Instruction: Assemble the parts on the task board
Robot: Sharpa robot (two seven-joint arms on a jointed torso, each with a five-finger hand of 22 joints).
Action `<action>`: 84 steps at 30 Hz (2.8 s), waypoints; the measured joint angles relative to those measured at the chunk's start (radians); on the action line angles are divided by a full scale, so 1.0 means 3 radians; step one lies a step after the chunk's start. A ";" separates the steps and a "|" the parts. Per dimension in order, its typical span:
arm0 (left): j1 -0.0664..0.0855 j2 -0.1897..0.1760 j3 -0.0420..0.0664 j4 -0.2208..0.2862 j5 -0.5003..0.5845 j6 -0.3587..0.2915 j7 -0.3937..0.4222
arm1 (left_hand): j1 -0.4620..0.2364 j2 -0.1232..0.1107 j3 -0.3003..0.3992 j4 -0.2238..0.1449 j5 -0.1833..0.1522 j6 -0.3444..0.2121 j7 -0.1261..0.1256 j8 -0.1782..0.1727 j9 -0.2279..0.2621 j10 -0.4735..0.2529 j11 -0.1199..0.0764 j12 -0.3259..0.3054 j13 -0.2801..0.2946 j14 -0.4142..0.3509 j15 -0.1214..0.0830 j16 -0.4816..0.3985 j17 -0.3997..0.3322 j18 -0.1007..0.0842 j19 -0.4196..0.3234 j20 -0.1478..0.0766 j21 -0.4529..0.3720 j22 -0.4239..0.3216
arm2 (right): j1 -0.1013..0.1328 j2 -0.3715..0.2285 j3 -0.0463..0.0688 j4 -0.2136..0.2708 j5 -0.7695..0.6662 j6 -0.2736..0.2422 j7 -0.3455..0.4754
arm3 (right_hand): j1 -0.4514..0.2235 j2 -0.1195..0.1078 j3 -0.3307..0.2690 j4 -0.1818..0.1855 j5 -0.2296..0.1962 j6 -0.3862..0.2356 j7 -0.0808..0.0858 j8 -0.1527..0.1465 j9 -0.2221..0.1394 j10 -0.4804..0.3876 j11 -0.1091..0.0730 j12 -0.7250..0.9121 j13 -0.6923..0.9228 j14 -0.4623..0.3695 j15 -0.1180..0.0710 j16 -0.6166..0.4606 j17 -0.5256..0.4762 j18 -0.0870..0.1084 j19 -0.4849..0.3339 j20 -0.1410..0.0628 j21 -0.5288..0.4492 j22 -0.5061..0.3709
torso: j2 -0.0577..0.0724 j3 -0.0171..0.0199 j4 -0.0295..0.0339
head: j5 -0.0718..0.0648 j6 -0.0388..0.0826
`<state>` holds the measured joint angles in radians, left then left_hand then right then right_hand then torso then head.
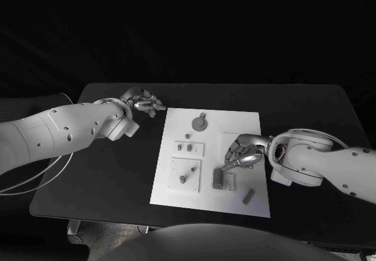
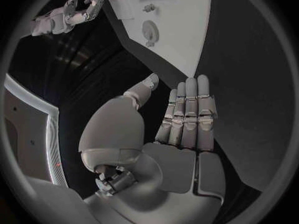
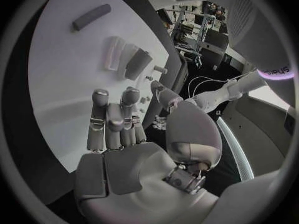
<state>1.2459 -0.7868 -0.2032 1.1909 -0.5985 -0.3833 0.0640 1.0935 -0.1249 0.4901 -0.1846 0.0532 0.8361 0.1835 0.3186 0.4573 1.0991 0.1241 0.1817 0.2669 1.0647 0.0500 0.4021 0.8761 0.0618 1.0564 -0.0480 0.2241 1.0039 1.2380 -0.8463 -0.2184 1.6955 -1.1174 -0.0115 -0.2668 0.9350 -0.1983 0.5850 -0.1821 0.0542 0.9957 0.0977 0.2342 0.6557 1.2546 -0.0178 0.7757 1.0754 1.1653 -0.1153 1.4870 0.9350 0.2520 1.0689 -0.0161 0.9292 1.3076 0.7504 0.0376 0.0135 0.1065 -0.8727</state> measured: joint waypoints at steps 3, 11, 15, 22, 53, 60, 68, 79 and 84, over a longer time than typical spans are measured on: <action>0.0000 0.0000 0.0000 -0.0001 0.0000 0.0000 0.0000 | 0.0000 0.0000 0.0000 0.0000 0.0000 0.0000 0.0000 0.0000 -0.0003 0.0000 0.0000 0.0000 0.0000 0.0000 0.0000 0.0000 0.0003 0.0000 0.0000 0.0000 0.0000 0.0000 | -0.0003 -0.0007 -0.0002 0.0057 -0.0171 -0.0028 0.0182 | 0.0147 0.0047 -0.0012 -0.0142 0.0000 0.0032 -0.0031 0.0032 0.0019 0.0000 0.0000 0.0050 0.0018 0.0005 0.0004 0.0000 -0.0023 -0.0002 0.0000 0.0000 0.0000 0.0000 | 0.0001 0.0000 0.0001 | -0.0001 0.0000; 0.0000 0.0001 -0.0001 0.0000 0.0000 0.0002 0.0000 | 0.0000 0.0000 0.0000 0.0000 0.0000 0.0000 0.0000 0.0000 -0.0003 0.0000 0.0000 0.0000 0.0000 0.0000 0.0000 0.0000 0.0003 0.0000 0.0000 0.0000 0.0000 0.0001 | -0.0067 -0.0032 -0.0006 0.0124 -0.0697 -0.0126 0.0519 | 0.0386 0.0109 -0.0063 -0.0345 0.0000 0.0257 -0.0131 0.0225 0.0217 0.0003 -0.0070 0.0355 0.0170 -0.0003 -0.0014 -0.0019 -0.0057 -0.0013 0.0023 0.0012 0.0000 0.0000 | 0.0001 -0.0001 0.0000 | -0.0005 0.0000; 0.0000 0.0001 -0.0002 0.0002 -0.0001 0.0003 0.0000 | 0.0000 0.0000 0.0000 0.0000 0.0000 0.0000 0.0000 0.0000 -0.0003 0.0000 0.0000 0.0000 0.0000 0.0000 0.0000 0.0000 0.0002 0.0000 0.0000 0.0000 0.0000 0.0003 | -0.0159 -0.0015 -0.0014 0.0134 -0.0938 -0.0185 0.0603 | 0.0412 0.0100 -0.0083 -0.0345 0.0000 0.0358 -0.0152 0.0321 0.0362 0.0005 -0.0109 0.0442 0.0188 0.0010 -0.0039 -0.0019 -0.0056 -0.0012 0.0036 0.0024 0.0000 0.0000 | 0.0001 -0.0004 -0.0001 | -0.0002 0.0000; 0.0000 0.0001 -0.0003 0.0002 -0.0001 0.0004 0.0000 | 0.0000 0.0000 0.0000 0.0000 0.0000 0.0000 0.0000 0.0000 -0.0003 0.0000 0.0000 0.0000 0.0000 0.0000 0.0000 -0.0013 0.0007 0.0000 0.0000 0.0000 0.0000 0.0002 | -0.0226 0.0035 -0.0015 0.0119 -0.1177 -0.0267 0.0680 | 0.0425 0.0113 -0.0082 -0.0345 0.0000 0.0438 -0.0205 0.0480 0.0680 0.0038 -0.0160 0.0552 0.0179 0.0064 -0.0054 -0.0019 0.0002 0.0011 0.0036 0.0023 0.0000 0.0000 | 0.0001 -0.0004 0.0001 | 0.0003 0.0000; -0.0001 -0.0008 -0.0007 0.0004 -0.0002 0.0021 -0.0002 | 0.0000 0.0000 0.0000 0.0000 0.0000 0.0000 0.0000 0.0000 -0.0006 0.0000 0.0000 0.0000 0.0000 0.0000 0.0000 -0.0013 0.0013 0.0000 -0.0001 0.0001 0.0000 0.0007 | -0.0352 0.0154 -0.0024 -0.0002 -0.1656 -0.0338 0.0744 | 0.0469 0.0157 -0.0082 -0.0346 0.0000 0.0467 -0.0233 0.0535 0.0986 0.0044 -0.0189 0.0626 0.0157 0.0130 -0.0050 -0.0019 0.0081 0.0013 0.0065 0.0018 0.0000 -0.0001 | 0.0002 -0.0006 0.0003 | 0.0006 0.0000; -0.0001 -0.0008 -0.0007 0.0004 -0.0002 0.0023 -0.0003 | 0.0000 0.0000 0.0000 0.0000 0.0000 0.0000 0.0000 0.0000 -0.0006 0.0000 0.0000 0.0000 0.0000 0.0000 0.0000 -0.0013 0.0012 0.0001 -0.0006 0.0006 0.0000 0.0007 | -0.0353 0.0178 -0.0027 -0.0015 -0.1714 -0.0321 0.0744 | 0.0470 0.0158 -0.0077 -0.0351 0.0000 0.0467 -0.0234 0.0535 0.1009 0.0053 -0.0198 0.0639 0.0154 0.0142 -0.0038 -0.0019 0.0103 0.0013 0.0065 0.0018 0.0000 -0.0001 | 0.0002 -0.0006 0.0002 | 0.0007 0.0000; -0.0001 -0.0010 -0.0008 0.0004 -0.0002 0.0025 -0.0005 | 0.0000 0.0000 0.0000 0.0000 0.0000 0.0000 0.0000 0.0000 -0.0006 0.0000 0.0000 0.0000 0.0000 0.0000 0.0000 -0.0013 0.0016 0.0001 -0.0006 0.0006 0.0000 0.0007 | -0.0358 0.0181 -0.0032 -0.0030 -0.1777 -0.0294 0.0739 | 0.0496 0.0184 -0.0073 -0.0356 -0.0001 0.0478 -0.0245 0.0535 0.1026 0.0053 -0.0197 0.0652 0.0154 0.0159 -0.0044 -0.0019 0.0114 0.0013 0.0064 0.0018 0.0000 -0.0001 | 0.0001 -0.0005 0.0002 | 0.0010 0.0000; -0.0001 -0.0012 -0.0008 0.0004 -0.0005 0.0026 -0.0009 | 0.0000 0.0000 0.0000 0.0000 0.0000 -0.0007 0.0007 0.0000 -0.0009 -0.0003 0.0003 0.0000 0.0000 0.0000 0.0000 -0.0025 0.0019 0.0001 -0.0006 0.0006 0.0000 0.0010 | -0.0361 0.0188 -0.0034 -0.0061 -0.1801 -0.0228 0.0732 | 0.0495 0.0185 -0.0073 -0.0356 -0.0001 0.0477 -0.0246 0.0510 0.1046 0.0053 -0.0197 0.0652 0.0137 0.0158 -0.0042 -0.0019 0.0073 0.0013 0.0064 0.0019 0.0000 -0.0001 | 0.0001 -0.0006 0.0003 | 0.0012 0.0000; -0.0001 -0.0012 -0.0009 0.0004 -0.0006 0.0026 -0.0011 | 0.0000 0.0000 0.0000 0.0000 0.0000 -0.0013 0.0012 0.0000 -0.0009 -0.0014 0.0014 0.0000 0.0000 0.0000 0.0000 -0.0025 0.0021 0.0001 -0.0007 0.0007 -0.0001 0.0010 | -0.0355 0.0176 -0.0025 -0.0066 -0.1673 -0.0228 0.0744 | 0.0357 0.0109 -0.0050 -0.0283 0.0000 0.0270 -0.0212 0.0167 0.1000 0.0000 -0.0081 0.0651 0.0110 0.0094 -0.0037 -0.0019 0.0019 0.0012 0.0064 0.0019 0.0000 -0.0001 | 0.0001 -0.0005 0.0002 | 0.0016 0.0000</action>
<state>1.2458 -0.7903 -0.2058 1.1921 -0.6002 -0.3756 0.0606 1.0935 -0.1250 0.4901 -0.1847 0.0532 0.8323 0.1873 0.3186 0.4545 1.0949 0.1283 0.1817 0.2669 1.0646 0.0500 0.3944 0.8826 0.0621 1.0544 -0.0460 0.2239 1.0069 1.1315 -0.7935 -0.2258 1.6758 -1.6193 -0.0801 -0.0437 1.0421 -0.1656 0.5700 -0.2669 0.0542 1.0768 0.0342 0.2842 0.9557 1.2547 -0.0421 0.9711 1.1083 1.1934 -0.1264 1.4814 0.9407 0.2557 1.0881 -0.0106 0.9292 1.3073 0.7507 0.0360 0.0140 0.1112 -0.8727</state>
